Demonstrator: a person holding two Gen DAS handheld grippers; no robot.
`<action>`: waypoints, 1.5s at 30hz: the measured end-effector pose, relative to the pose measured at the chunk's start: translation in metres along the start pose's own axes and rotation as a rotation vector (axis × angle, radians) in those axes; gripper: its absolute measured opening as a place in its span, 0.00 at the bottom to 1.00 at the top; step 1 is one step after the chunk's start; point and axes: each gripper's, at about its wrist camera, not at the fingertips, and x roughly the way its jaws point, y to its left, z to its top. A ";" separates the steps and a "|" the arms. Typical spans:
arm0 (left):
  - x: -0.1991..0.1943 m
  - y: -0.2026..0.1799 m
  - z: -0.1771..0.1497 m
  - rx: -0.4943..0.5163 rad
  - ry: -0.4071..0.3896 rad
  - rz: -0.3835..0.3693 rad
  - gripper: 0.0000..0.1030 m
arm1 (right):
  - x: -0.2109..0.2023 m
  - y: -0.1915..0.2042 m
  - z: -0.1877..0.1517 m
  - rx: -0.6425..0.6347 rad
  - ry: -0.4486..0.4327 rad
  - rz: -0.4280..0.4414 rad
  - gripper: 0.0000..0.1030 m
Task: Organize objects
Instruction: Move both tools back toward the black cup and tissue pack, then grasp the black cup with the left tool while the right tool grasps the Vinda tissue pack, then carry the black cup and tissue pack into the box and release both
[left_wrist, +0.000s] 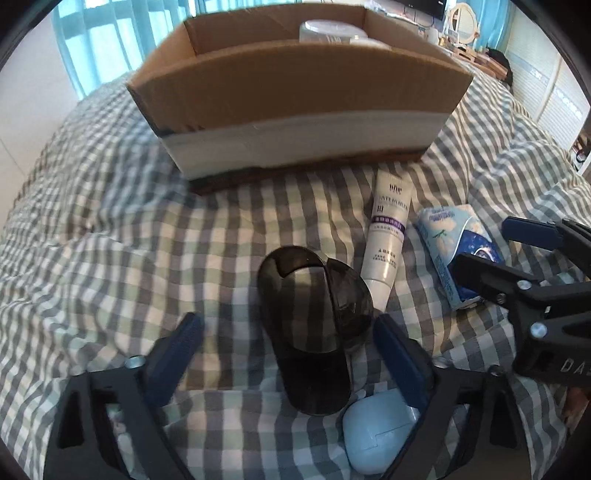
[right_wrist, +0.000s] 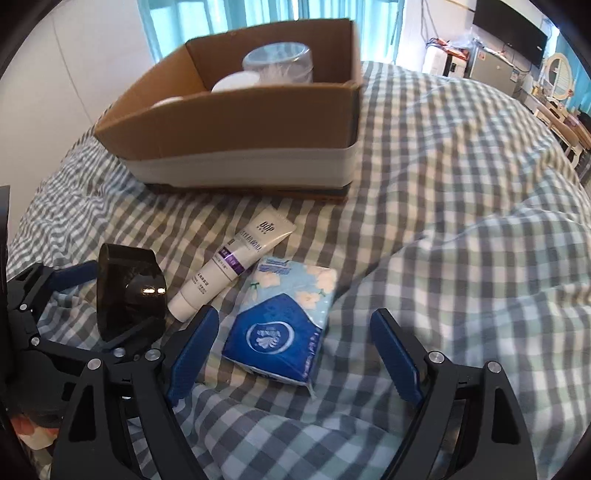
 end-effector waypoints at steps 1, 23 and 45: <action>0.002 0.000 0.000 0.000 0.008 -0.005 0.82 | 0.003 0.001 0.000 -0.006 0.007 0.000 0.82; -0.050 -0.006 -0.038 -0.024 -0.036 -0.050 0.10 | -0.033 0.015 -0.026 -0.076 -0.035 -0.086 0.55; -0.077 0.005 -0.040 -0.019 -0.103 -0.090 0.11 | -0.062 0.017 -0.043 -0.049 -0.105 -0.043 0.55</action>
